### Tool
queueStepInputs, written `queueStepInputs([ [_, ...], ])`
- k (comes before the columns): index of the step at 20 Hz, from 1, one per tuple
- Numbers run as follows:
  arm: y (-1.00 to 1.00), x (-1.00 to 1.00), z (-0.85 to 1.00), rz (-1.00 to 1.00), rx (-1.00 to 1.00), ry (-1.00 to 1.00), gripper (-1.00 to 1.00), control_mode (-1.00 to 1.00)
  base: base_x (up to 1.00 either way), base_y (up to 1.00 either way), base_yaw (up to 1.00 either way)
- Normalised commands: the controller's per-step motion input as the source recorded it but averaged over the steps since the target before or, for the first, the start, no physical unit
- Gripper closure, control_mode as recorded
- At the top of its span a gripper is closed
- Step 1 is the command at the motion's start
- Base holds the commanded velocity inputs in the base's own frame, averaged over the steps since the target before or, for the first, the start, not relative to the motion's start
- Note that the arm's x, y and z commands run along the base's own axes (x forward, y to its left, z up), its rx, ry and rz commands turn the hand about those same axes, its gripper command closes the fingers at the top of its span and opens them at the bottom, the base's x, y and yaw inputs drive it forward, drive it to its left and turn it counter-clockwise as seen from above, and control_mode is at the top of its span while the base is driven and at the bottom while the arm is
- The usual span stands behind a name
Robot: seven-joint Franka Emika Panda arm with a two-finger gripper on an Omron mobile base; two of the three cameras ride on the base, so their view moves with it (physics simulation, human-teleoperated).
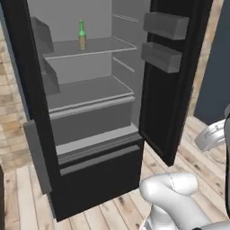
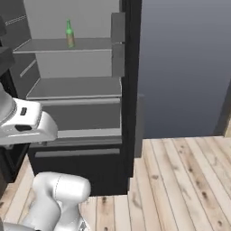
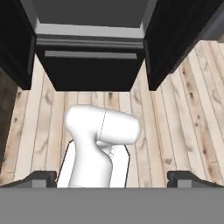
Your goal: Place the beer and liquor on the top shelf of the fridge to keep them out of children's reach, and place the tangerine on lower shelves for easy access.
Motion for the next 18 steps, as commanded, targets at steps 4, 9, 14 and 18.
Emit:
queueStepInputs([
  [4, 0.00, 0.00, 0.00, 0.00, 0.00, 0.00, -1.00, 1.00, -0.40, -0.38, -0.67],
  [9, 0.00, 0.00, 0.00, 0.00, 0.00, 0.00, -1.00, 1.00, -0.05, -0.47, -0.74],
  [14, 0.00, 0.00, 0.00, 0.00, 0.00, 0.00, -1.00, 1.00, 0.00, -0.51, -0.74],
  [18, 0.00, 0.00, 0.00, 0.00, 0.00, 0.00, -1.00, 1.00, 0.00, -0.42, -0.70],
])
